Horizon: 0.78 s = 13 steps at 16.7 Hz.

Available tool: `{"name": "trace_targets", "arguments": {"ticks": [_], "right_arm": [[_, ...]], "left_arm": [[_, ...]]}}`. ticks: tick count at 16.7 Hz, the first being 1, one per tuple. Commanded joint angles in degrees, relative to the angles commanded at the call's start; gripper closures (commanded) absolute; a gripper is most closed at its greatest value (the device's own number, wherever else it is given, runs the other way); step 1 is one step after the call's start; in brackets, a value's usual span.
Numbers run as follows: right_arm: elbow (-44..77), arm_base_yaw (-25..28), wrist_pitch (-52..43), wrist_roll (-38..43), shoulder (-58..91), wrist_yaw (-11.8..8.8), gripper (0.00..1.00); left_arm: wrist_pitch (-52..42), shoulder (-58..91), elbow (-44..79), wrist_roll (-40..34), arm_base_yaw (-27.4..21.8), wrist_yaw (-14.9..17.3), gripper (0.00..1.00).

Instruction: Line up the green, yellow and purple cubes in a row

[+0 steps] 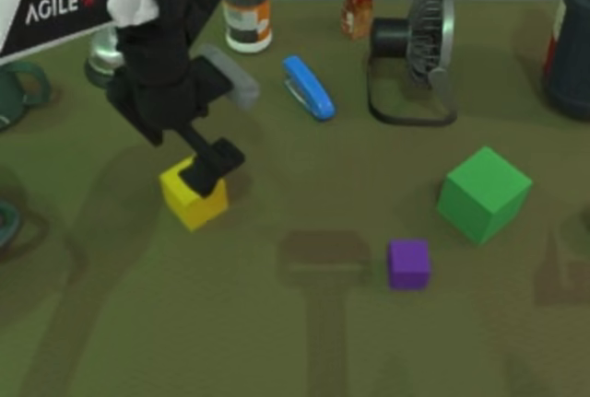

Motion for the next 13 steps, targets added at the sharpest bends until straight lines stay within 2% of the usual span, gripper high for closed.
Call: {"name": "trace_targets", "arguments": {"ticks": [5,10,13], "right_arm": [[0.00,0.00,0.00,0.00,0.00,0.00,0.00],[0.00,0.00,0.00,0.00,0.00,0.00,0.00],[0.00,0.00,0.00,0.00,0.00,0.00,0.00]], "left_arm": [[11.25,4.25,-6.51,0.02,-0.02,0.04,0.00],[12.74,5.02,-7.56,0.03,-0.03,0.05,0.00],[12.74,5.02,-7.56,0.03,-0.03,0.05,0.23]]}}
